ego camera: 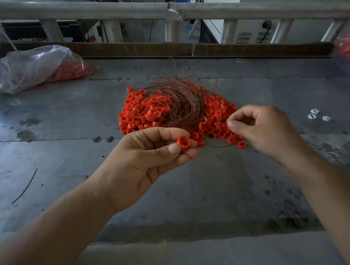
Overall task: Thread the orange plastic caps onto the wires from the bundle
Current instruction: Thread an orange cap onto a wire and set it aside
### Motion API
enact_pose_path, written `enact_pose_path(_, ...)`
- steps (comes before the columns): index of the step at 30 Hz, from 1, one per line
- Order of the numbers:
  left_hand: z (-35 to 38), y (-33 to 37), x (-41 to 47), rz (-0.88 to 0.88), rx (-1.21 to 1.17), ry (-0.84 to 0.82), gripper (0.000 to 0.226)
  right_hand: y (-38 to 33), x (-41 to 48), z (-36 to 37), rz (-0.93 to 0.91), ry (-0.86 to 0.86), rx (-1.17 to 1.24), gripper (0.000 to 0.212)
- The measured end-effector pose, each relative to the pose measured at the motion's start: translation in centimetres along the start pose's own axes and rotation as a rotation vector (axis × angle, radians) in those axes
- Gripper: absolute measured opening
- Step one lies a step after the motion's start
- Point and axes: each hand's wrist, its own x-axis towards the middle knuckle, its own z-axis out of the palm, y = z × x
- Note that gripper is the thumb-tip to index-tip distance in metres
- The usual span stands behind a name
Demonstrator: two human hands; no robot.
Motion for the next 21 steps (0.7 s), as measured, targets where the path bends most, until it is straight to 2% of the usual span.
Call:
enact_pose_path(2, 0.1, 0.0, -0.1, -0.007, 0.002, 0.004, 0.018, 0.7, 0.2, -0.3, -0.031, 0.011, -0.157, 0.023)
enact_pose_path(8, 0.1, 0.2, -0.1, -0.02, 0.0, 0.016, 0.022, 1.6, 0.3, 0.5, -0.023, -0.108, -0.323, 0.01)
enact_pose_path(14, 0.2, 0.1, -0.1, -0.031, 0.002, 0.013, 0.022, 1.5, 0.3, 0.6, -0.068, -0.086, -0.344, 0.019)
enact_pose_path(16, 0.2, 0.1, -0.1, -0.031, 0.01, 0.013, 0.022, 1.1, 0.3, 0.5, -0.061, -0.029, -0.19, 0.021)
enact_pose_path(18, 0.2, 0.0, -0.1, -0.031, 0.019, 0.013, 0.022, 0.3, 0.2, 0.1, -0.052, 0.003, 0.101, 0.019)
enact_pose_path(21, 0.1, -0.1, -0.1, -0.042, 0.022, 0.013, 0.019, -1.7, -1.0, 0.1, -0.045, -0.102, 0.534, 0.011)
